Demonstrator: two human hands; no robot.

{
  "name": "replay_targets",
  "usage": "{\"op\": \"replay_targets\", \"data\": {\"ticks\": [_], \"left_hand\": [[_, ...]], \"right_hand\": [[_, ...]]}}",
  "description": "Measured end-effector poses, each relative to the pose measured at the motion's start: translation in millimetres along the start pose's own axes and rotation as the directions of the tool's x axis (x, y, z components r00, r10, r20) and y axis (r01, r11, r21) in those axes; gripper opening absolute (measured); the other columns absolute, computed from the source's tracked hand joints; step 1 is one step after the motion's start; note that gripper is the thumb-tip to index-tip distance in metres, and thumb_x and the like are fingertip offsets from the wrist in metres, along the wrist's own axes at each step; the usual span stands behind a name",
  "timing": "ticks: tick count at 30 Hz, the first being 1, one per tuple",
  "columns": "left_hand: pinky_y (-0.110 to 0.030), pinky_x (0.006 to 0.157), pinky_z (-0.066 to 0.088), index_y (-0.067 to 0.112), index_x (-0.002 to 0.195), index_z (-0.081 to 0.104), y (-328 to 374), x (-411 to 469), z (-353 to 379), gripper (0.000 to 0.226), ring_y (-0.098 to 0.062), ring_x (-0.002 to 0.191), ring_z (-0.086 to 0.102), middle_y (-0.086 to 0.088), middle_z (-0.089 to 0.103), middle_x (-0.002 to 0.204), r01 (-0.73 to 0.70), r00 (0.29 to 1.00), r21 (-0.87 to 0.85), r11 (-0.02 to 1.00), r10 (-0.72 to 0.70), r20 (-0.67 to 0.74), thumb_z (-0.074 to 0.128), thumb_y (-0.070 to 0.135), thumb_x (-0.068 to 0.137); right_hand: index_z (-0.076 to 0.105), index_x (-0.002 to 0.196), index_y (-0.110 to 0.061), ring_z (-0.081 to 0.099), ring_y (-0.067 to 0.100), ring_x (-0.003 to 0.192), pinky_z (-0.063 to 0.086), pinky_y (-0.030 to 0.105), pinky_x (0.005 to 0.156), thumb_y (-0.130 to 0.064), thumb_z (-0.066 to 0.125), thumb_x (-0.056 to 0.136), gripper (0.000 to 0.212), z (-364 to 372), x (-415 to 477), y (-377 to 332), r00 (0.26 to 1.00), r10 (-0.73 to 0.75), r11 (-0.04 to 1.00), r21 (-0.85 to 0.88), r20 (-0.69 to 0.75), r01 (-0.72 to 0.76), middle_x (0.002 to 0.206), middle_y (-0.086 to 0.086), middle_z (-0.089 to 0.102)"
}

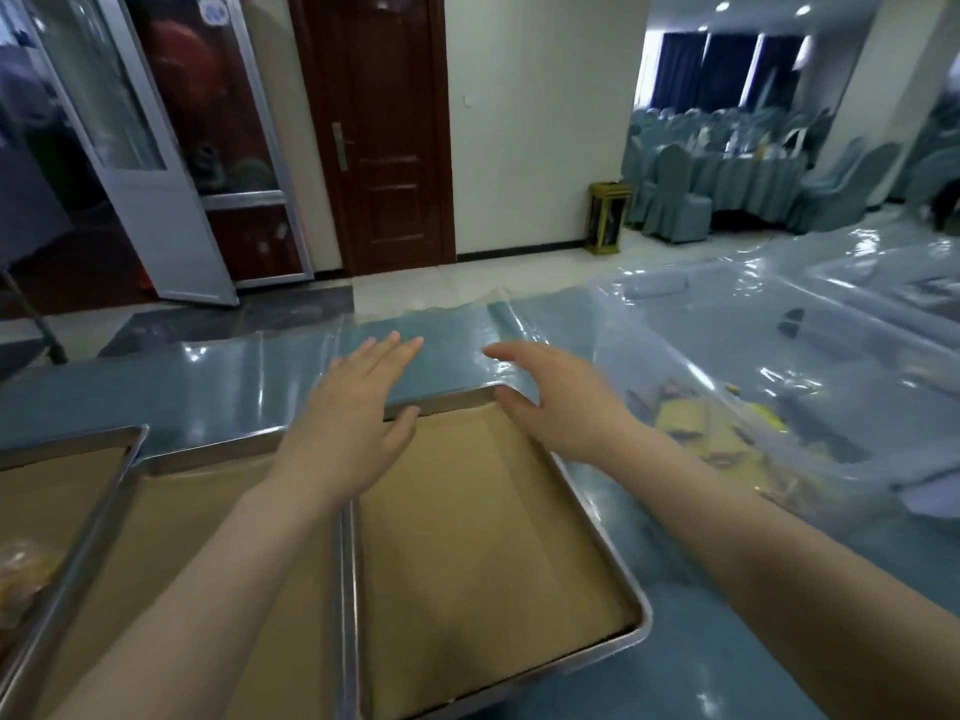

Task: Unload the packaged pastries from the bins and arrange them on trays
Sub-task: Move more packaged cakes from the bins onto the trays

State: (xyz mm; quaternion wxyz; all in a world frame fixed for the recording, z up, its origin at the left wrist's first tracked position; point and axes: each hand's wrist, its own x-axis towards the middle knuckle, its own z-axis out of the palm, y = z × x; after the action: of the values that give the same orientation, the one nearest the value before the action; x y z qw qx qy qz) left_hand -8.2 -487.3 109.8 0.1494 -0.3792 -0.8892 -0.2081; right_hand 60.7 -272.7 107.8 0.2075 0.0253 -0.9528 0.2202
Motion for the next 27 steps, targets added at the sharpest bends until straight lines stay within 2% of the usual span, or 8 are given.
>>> {"op": "replay_targets", "data": {"ticks": [6,10,12,15,19,22,25,27], "left_hand": [[-0.027,0.113,0.007,0.039,0.143,0.024,91,64,72,0.061,-0.009,0.141,0.014,0.008,0.024,0.153,-0.011,1.0,-0.12,0.993,0.008,-0.02,0.053,0.029,0.091],[-0.02,0.11,0.01,0.035,0.142,0.03,155,102,128,0.055,0.005,0.133,0.016,0.008,0.034,0.148,0.063,0.996,-0.248,0.967,-0.075,-0.041,0.053,0.026,0.093],[-0.02,0.11,0.01,0.032,0.143,0.031,185,125,154,0.054,0.002,0.135,0.018,0.005,0.035,0.147,0.079,0.996,-0.292,0.953,-0.089,-0.02,0.052,0.026,0.094],[-0.022,0.112,0.008,0.029,0.144,0.029,224,149,183,0.055,-0.01,0.139,0.021,0.004,0.032,0.149,0.089,0.996,-0.336,0.937,-0.085,0.028,0.051,0.024,0.093],[-0.041,0.114,0.022,0.034,0.143,0.026,257,154,205,0.057,-0.016,0.141,0.021,0.005,0.029,0.151,0.158,0.979,-0.323,0.933,-0.105,0.173,0.05,0.032,0.091],[-0.036,0.116,0.006,0.035,0.144,0.024,264,159,208,0.063,-0.018,0.139,0.02,0.005,0.033,0.149,0.151,0.956,-0.236,0.96,-0.081,0.281,0.053,0.04,0.089],[-0.037,0.114,0.001,0.036,0.145,0.023,261,166,206,0.071,-0.021,0.135,0.025,0.003,0.045,0.139,0.08,0.911,-0.105,0.991,-0.03,0.411,0.056,0.048,0.083],[-0.039,0.113,0.005,0.038,0.144,0.024,261,168,208,0.073,-0.024,0.134,0.025,0.001,0.048,0.136,0.077,0.912,-0.087,0.993,-0.035,0.41,0.056,0.052,0.08]], "right_hand": [[0.059,0.125,-0.024,0.049,0.012,0.119,0.028,0.013,0.091,-0.018,0.049,0.097,0.031,-71,-2,112,0.991,-0.047,0.996,-0.068,0.127,0.056,0.129,-0.005,0.058],[0.066,0.113,-0.029,0.053,-0.009,0.099,0.036,0.004,0.086,-0.017,0.052,0.095,0.026,-125,-4,187,0.982,-0.06,0.992,0.116,0.178,0.04,0.109,-0.023,0.061],[0.066,0.109,-0.033,0.055,-0.012,0.096,0.042,0.009,0.087,-0.017,0.053,0.094,0.025,-149,-6,223,0.987,-0.041,0.988,0.152,0.158,0.017,0.102,-0.03,0.059],[0.065,0.108,-0.033,0.058,-0.007,0.099,0.045,0.02,0.092,-0.017,0.053,0.095,0.024,-172,-12,269,0.986,0.015,0.985,0.167,0.168,-0.044,0.102,-0.027,0.061],[0.065,0.111,-0.029,0.058,-0.001,0.1,0.046,0.027,0.094,-0.018,0.053,0.095,0.022,-179,-25,312,0.963,0.05,0.99,0.111,0.264,-0.082,0.106,-0.019,0.063],[0.063,0.117,-0.028,0.057,0.002,0.104,0.044,0.025,0.093,-0.023,0.054,0.095,0.024,-184,-36,334,0.945,0.062,0.997,0.018,0.321,-0.072,0.11,-0.018,0.061],[0.055,0.127,-0.03,0.055,0.008,0.111,0.04,0.021,0.088,-0.034,0.058,0.092,0.035,-185,-58,353,0.865,0.144,0.988,-0.112,0.481,-0.102,0.12,-0.013,0.059],[0.048,0.134,-0.03,0.051,0.008,0.116,0.037,0.02,0.088,-0.042,0.06,0.09,0.048,-185,-74,368,0.748,0.22,0.973,-0.194,0.626,-0.124,0.129,-0.011,0.055]]}}
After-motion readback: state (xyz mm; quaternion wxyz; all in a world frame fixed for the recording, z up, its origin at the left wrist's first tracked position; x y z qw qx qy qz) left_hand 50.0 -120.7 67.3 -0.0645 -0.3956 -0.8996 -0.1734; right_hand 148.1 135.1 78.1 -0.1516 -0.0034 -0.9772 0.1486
